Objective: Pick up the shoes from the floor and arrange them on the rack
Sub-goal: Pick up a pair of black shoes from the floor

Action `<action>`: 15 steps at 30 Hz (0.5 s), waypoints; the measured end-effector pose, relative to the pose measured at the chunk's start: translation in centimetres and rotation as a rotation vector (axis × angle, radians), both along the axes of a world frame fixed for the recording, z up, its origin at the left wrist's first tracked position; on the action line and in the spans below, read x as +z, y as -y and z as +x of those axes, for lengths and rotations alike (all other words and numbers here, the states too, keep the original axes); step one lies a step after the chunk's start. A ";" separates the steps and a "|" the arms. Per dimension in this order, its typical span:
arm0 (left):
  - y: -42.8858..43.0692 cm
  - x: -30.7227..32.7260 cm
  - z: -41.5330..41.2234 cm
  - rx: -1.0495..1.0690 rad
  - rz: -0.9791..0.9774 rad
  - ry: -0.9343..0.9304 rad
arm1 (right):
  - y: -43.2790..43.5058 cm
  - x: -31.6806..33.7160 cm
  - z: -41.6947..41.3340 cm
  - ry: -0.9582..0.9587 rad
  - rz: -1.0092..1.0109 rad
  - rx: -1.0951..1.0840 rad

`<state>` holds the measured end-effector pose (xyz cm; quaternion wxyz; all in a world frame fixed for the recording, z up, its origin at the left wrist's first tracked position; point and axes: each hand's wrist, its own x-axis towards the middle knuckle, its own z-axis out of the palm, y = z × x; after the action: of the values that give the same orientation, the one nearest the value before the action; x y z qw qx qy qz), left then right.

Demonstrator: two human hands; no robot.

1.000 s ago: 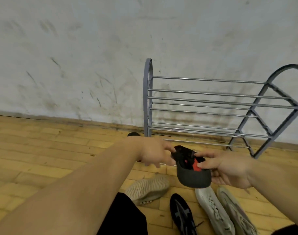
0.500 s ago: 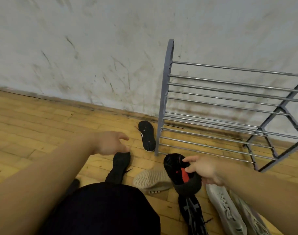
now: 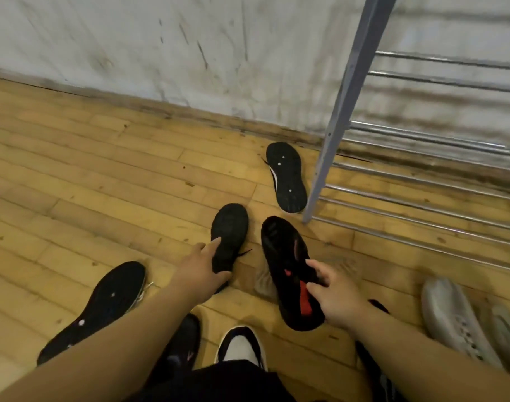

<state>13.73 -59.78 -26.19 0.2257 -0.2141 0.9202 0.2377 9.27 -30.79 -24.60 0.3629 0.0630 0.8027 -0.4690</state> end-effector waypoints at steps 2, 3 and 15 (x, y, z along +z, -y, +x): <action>-0.2 -3.0 -0.4 -0.019 -0.045 0.041 | -0.1 -2.5 0.6 0.038 0.002 -0.014; -0.4 -4.1 -0.5 -0.032 -0.079 0.053 | -0.1 -3.3 0.8 0.041 0.007 -0.009; -1.8 -3.2 2.0 0.870 0.669 -0.209 | -0.4 -4.9 -0.6 0.070 -0.109 -0.097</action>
<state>15.74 -58.03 -29.37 0.0701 -0.4664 0.6389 0.6078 8.69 -30.38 -29.45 0.3706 0.0982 0.7589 -0.5263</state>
